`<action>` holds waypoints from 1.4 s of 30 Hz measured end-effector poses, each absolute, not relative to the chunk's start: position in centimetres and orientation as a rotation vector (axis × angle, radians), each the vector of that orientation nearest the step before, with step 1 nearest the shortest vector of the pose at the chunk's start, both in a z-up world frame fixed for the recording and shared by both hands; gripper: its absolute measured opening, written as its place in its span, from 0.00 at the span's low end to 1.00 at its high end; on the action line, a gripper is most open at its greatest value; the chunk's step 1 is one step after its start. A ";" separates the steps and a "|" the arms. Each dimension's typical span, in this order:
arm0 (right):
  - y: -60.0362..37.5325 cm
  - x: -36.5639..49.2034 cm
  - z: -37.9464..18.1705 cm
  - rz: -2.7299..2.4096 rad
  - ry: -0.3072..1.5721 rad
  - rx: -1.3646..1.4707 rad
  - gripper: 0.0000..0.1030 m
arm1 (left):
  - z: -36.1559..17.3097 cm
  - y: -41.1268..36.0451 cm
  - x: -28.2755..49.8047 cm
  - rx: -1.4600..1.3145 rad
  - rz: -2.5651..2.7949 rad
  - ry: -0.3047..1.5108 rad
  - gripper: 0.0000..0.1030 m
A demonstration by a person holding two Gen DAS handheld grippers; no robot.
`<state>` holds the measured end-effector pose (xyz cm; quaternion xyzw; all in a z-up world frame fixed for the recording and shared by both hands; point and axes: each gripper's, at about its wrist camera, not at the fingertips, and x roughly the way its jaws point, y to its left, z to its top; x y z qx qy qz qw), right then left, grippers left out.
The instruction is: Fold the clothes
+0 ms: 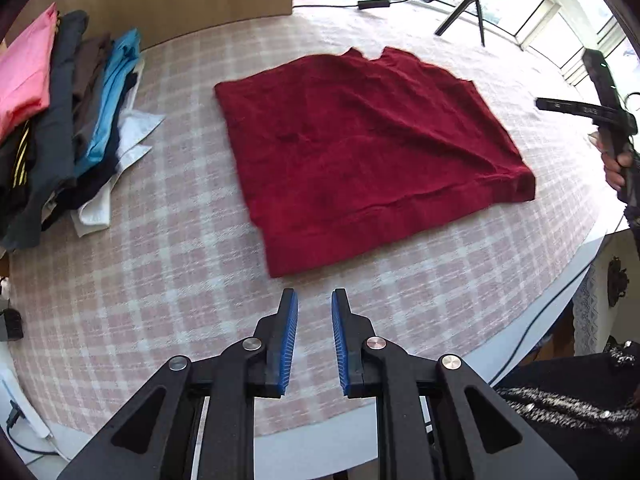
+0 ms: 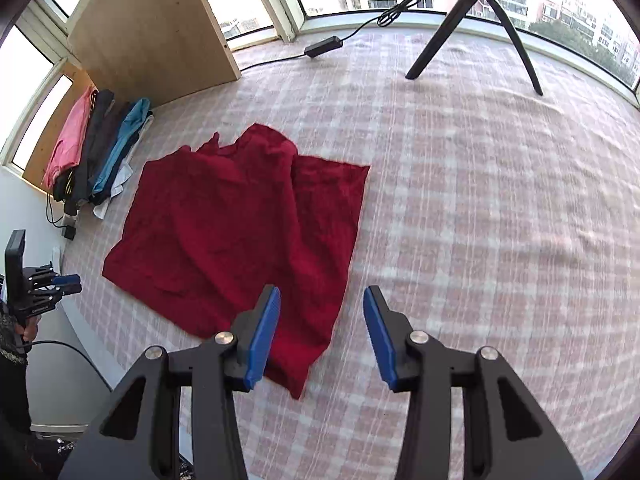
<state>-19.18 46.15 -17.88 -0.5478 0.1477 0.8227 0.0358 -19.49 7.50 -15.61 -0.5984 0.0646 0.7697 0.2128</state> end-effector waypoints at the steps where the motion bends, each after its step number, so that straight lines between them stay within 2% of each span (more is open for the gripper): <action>1: 46.4 -21.3 -18.4 2.520 0.405 -1.691 0.41 | -15.8 9.6 -20.0 -1.637 2.124 0.152 0.15; 6: 45.1 -27.7 -22.6 2.535 0.265 -1.822 0.36 | -17.9 19.5 -21.6 -1.581 2.055 0.039 0.15; 9: 44.7 -29.2 -25.1 2.487 0.150 -1.896 0.21 | -19.4 24.6 -21.0 -1.556 2.031 0.149 0.18; 10: 44.7 -29.5 -25.8 2.470 0.139 -1.914 0.20 | -19.9 25.5 -21.0 -1.562 2.032 0.200 0.17; 11: 44.7 -29.6 -25.8 2.472 0.114 -1.914 0.19 | -20.5 26.3 -21.0 -1.572 2.029 0.241 0.17; 14: 44.4 -29.6 -25.9 2.488 0.039 -1.909 0.19 | -21.7 26.7 -21.5 -1.622 2.017 0.216 0.17; 16: 44.0 -29.2 -26.0 2.498 -0.048 -1.897 0.07 | -22.0 26.5 -21.7 -1.634 2.018 0.187 0.16; 19: 44.6 -28.7 -25.8 2.525 -0.019 -1.889 0.03 | -22.0 26.2 -21.9 -1.642 2.017 0.154 0.15; 25: 49.8 -27.6 -24.6 2.498 0.211 -1.792 0.02 | -21.8 26.4 -21.7 -1.640 2.024 0.166 0.14; 28: 48.4 -27.4 -24.1 2.566 0.177 -1.800 0.04 | -21.7 26.6 -21.7 -1.643 2.025 0.178 0.14; 29: 47.9 -27.3 -23.9 2.590 0.163 -1.804 0.06 | -21.7 26.7 -21.7 -1.645 2.025 0.180 0.14; 31: 46.8 -27.2 -23.6 2.639 0.135 -1.811 0.25 | -21.6 26.8 -21.8 -1.649 2.023 0.179 0.14; 33: 45.4 -27.4 -23.7 2.666 0.083 -1.822 0.30 | -21.6 26.7 -21.8 -1.653 2.022 0.166 0.14; 38: 43.8 -27.4 -25.5 2.620 0.030 -1.915 0.30 | -21.4 26.6 -21.8 -1.656 2.029 0.172 0.14; 39: 43.8 -27.3 -25.5 2.622 0.018 -1.905 0.29 | -21.4 26.5 -21.8 -1.656 2.029 0.174 0.14; 41: 44.2 -27.3 -25.5 2.597 0.009 -1.897 0.09 | -21.3 26.3 -21.9 -1.654 2.028 0.178 0.14; 42: 44.6 -27.3 -25.5 2.584 0.031 -1.902 0.02 | -21.3 26.3 -21.9 -1.654 2.026 0.178 0.14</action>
